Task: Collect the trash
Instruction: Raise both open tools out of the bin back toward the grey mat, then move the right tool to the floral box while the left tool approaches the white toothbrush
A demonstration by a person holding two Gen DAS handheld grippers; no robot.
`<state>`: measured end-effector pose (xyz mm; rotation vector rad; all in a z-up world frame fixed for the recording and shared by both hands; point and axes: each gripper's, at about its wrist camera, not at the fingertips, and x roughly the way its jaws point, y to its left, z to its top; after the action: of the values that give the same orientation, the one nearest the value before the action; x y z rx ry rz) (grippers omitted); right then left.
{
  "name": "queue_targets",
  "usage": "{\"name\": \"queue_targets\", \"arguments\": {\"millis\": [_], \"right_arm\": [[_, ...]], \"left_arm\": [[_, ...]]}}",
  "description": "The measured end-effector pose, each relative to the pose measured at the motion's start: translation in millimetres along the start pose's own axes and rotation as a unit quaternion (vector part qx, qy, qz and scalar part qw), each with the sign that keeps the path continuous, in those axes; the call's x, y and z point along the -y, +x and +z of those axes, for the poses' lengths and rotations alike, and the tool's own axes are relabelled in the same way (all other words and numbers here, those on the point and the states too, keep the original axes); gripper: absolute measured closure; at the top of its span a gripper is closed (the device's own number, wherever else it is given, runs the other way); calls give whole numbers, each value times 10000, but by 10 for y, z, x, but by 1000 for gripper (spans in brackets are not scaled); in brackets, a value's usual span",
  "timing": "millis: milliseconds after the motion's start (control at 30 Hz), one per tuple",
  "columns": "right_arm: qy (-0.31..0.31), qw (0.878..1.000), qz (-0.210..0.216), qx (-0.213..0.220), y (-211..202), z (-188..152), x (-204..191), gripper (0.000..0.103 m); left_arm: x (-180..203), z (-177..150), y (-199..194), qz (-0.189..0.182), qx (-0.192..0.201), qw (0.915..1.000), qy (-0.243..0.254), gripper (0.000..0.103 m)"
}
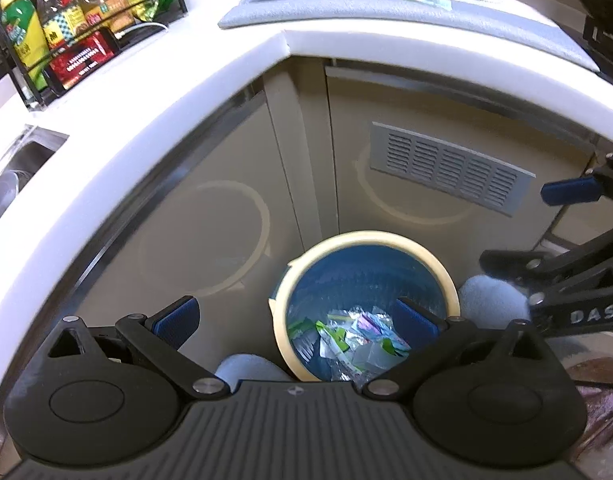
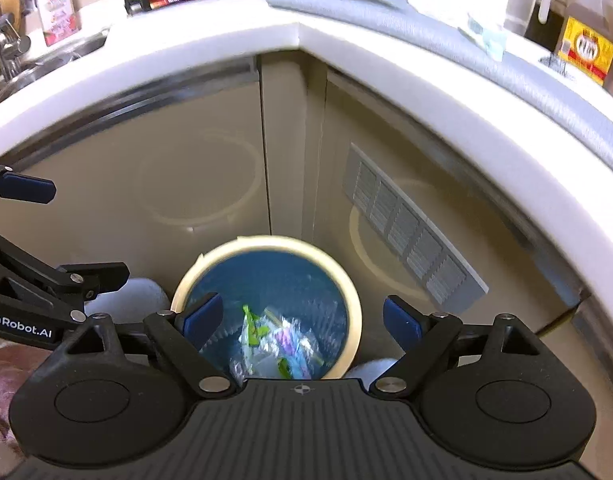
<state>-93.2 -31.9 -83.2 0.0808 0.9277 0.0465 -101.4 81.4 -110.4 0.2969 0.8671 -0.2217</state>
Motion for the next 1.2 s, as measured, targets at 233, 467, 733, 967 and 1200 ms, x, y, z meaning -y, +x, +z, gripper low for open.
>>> {"name": "queue_targets", "arguments": {"millis": [233, 467, 733, 967, 1200], "right_arm": [[96, 9976, 80, 679, -284, 377, 204, 6], [298, 9932, 47, 1127, -360, 855, 540, 5], [962, 9778, -632, 1752, -69, 1623, 1242, 2], [1676, 9638, -1176, 1706, 589, 2334, 1854, 2], [2035, 9600, -1428, 1286, 1277, 2681, 2242, 1]], "left_arm": [[-191, 166, -123, -119, 130, 9994, -313, 0], [-307, 347, -241, 28, 349, 9988, -343, 0], [-481, 526, -241, 81, 344, 9980, -525, 0], [-611, 662, -204, 191, 251, 9975, -627, 0], [-756, 769, -99, 375, 59, 9964, -757, 0]]}}
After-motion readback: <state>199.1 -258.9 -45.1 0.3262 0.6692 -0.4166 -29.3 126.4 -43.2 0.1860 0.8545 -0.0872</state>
